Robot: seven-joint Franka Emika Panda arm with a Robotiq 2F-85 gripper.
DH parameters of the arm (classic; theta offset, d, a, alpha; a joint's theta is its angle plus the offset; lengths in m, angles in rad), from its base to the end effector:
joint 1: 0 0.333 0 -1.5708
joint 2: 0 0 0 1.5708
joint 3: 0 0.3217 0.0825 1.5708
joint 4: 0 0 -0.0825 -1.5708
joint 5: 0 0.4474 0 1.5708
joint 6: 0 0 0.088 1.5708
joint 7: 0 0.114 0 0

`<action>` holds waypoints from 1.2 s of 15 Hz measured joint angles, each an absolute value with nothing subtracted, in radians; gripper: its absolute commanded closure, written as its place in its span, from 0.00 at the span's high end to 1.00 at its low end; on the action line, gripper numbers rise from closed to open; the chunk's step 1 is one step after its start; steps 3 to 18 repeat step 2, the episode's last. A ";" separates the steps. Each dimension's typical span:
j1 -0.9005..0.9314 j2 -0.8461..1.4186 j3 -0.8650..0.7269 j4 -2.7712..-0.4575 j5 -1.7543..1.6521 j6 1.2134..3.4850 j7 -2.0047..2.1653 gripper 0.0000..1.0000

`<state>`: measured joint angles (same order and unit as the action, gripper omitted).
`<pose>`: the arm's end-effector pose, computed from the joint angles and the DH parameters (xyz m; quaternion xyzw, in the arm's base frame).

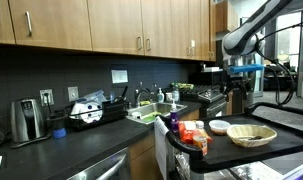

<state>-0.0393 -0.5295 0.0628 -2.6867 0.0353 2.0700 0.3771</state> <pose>0.4047 0.0087 0.3518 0.9809 -0.1896 -0.0429 0.0093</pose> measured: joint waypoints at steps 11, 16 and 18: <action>-0.036 -0.535 0.073 -2.663 0.034 2.044 0.350 1.00; -0.036 -0.535 0.073 -2.663 0.034 2.044 0.350 1.00; -0.036 -0.535 0.073 -2.663 0.034 2.044 0.350 1.00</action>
